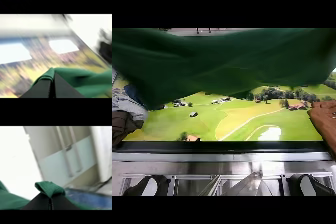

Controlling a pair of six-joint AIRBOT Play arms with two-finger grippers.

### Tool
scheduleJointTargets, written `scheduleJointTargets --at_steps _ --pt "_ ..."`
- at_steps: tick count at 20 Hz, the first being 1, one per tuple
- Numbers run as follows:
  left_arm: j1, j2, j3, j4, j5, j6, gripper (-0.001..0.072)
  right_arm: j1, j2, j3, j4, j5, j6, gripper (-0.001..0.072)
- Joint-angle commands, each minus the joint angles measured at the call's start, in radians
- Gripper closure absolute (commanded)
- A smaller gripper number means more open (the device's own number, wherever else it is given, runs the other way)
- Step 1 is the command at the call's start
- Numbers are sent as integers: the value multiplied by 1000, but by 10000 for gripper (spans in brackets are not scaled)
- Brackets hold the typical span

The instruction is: Fold the shirts.

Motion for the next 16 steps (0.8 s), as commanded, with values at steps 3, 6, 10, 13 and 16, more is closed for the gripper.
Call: scheduleJointTargets --at_steps 3,6,10,13,16 --pt "79 -92 272 1 86 -48 675 -58 114 82 -163 -156 16 694" --pt "-68 -229 151 8 132 -48 676 -6 -56 82 -163 -150 -32 694" --pt "-189 -417 -53 106 -2 -5 676 241 -390 82 -193 -185 -154 694" --pt "-208 -575 -180 103 -85 34 675 412 -663 84 -196 -349 -238 694" --pt "-215 -723 -289 97 -139 91 675 490 -877 113 -196 -471 -269 694"
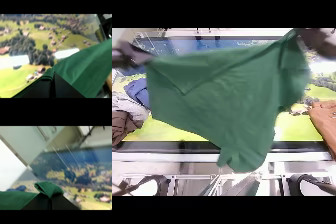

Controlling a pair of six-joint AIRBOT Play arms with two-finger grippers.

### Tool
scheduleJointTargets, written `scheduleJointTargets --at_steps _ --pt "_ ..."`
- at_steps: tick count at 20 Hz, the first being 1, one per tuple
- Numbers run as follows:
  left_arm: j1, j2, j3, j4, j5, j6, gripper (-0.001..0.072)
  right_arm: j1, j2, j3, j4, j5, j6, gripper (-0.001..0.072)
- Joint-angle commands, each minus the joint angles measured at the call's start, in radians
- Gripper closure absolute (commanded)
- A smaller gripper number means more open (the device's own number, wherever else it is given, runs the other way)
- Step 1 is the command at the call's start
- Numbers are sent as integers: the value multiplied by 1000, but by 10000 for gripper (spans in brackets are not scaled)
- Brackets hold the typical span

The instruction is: Fold the shirts.

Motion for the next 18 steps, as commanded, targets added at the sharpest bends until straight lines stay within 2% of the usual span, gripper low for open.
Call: scheduleJointTargets --at_steps 1,2,3,4,5,7,9,12,13,18 --pt "-18 -174 -127 -1 -105 74 674 101 -264 45 -4 -153 -62 693" --pt "-17 -210 -132 -1 -116 77 640 99 -302 68 -5 -152 -61 691" --pt "-17 -239 -119 0 -108 80 385 87 -320 87 -10 -129 -51 570" --pt "-11 -262 -89 -1 -82 79 44 67 -322 103 -39 -92 -5 309" --pt "0 -274 -49 2 -44 79 -6 39 -314 122 -116 -41 76 281" --pt "42 -280 42 10 45 61 -6 -38 -273 136 -313 73 299 281" --pt "95 -278 105 84 126 -1 -6 -127 -240 134 -390 228 398 282" --pt "173 -259 46 293 230 -80 -4 -240 -196 45 -388 444 436 293" --pt "201 -249 -6 325 232 -90 12 -261 -172 -16 -389 460 424 387" --pt "318 -260 -224 317 210 -51 12 -283 -63 -303 -351 425 346 391"
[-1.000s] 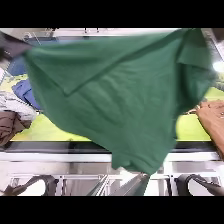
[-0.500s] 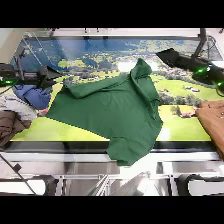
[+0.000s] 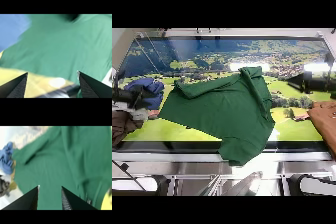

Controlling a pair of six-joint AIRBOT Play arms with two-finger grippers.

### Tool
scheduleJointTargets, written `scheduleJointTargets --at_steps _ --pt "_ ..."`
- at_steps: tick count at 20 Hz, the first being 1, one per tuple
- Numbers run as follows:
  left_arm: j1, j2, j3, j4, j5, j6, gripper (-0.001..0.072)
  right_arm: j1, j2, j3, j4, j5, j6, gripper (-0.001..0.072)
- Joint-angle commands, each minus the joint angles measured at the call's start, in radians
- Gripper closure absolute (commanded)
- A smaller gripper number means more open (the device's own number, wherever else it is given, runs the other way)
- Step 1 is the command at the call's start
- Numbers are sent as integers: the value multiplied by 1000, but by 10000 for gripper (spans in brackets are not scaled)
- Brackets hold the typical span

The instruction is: Fold the shirts.

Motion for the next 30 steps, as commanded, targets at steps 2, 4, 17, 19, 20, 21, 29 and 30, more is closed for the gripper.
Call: scheduleJointTargets --at_steps 2,4,17,19,20,21,29,30 --pt "62 -29 -120 34 -42 16 13 -21 64 -172 31 25 -45 391" --pt "51 -54 -119 32 -110 15 12 -21 78 -182 32 26 -52 391" --pt "35 -115 -45 42 -212 15 13 -21 169 -185 73 29 -63 392" --pt "47 -115 -44 46 -190 16 12 -21 169 -185 73 29 -63 391" --pt "47 -115 -44 60 -191 16 13 -21 169 -185 73 29 -63 392" --pt "46 -116 -44 71 -187 16 12 -21 169 -185 73 29 -63 392" --pt "-56 -116 -187 44 -196 65 12 -21 169 -185 76 19 -67 392" --pt "-80 -116 -204 18 -199 81 12 -21 169 -185 76 19 -67 392"
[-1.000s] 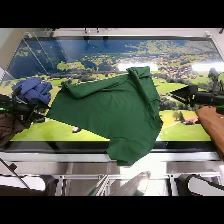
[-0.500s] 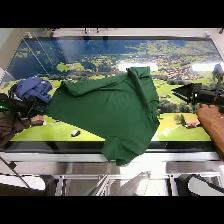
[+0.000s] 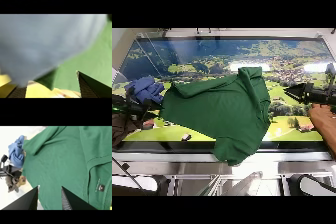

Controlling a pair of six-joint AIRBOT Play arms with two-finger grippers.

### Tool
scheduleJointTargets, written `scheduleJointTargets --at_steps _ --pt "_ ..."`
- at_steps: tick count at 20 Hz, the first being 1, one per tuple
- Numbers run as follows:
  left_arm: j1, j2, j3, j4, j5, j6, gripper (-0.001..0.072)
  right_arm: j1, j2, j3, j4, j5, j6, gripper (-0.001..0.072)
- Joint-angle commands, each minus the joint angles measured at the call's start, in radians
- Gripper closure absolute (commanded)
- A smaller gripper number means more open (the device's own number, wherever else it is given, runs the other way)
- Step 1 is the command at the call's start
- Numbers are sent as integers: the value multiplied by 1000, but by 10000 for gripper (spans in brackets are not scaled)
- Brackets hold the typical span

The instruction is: Fold the shirts.

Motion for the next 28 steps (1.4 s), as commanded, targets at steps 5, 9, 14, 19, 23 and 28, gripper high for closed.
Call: scheduleJointTargets --at_steps 5,9,14,19,23,28 --pt "-118 -3 -7 -111 108 59 12 0 1 0 0 -5 0 392" --pt "-140 -17 -38 -82 11 42 35 -1 1 -1 -11 1 2 393" --pt "-121 -44 -34 -87 -4 43 677 -16 72 -200 -143 -9 221 392" --pt "-89 -39 -34 -87 44 62 676 -10 314 -554 -215 -88 440 253" --pt "-78 -39 -34 -87 63 61 676 66 399 -684 -387 -159 574 253" --pt "-79 -39 -34 -87 89 61 676 224 314 -701 -348 -357 560 253"
